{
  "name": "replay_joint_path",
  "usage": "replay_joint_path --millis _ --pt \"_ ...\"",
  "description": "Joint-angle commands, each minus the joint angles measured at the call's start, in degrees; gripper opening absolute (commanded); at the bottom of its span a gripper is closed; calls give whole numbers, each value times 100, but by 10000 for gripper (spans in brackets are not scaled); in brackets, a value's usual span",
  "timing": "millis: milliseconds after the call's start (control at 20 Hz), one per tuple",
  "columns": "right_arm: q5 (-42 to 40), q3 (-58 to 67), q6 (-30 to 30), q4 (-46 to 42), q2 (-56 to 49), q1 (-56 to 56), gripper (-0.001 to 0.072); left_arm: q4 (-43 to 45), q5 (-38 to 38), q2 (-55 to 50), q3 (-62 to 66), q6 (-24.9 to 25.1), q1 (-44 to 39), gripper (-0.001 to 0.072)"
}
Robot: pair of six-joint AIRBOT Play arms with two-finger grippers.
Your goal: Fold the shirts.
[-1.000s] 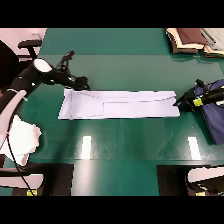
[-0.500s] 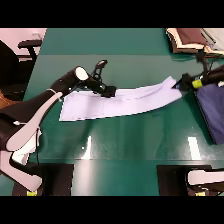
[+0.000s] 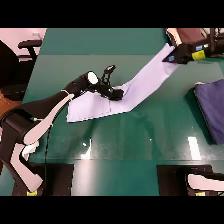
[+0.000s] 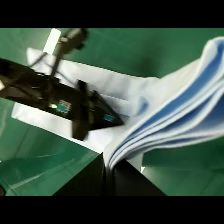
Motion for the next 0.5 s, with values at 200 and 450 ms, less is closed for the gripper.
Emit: replay_joint_path --millis 200,450 --pt "-164 697 96 7 -496 1290 14 20 -164 -11 212 -20 157 28" --pt "-846 1152 -146 1064 -1180 2236 15 846 -977 1255 411 -15 1512 29"
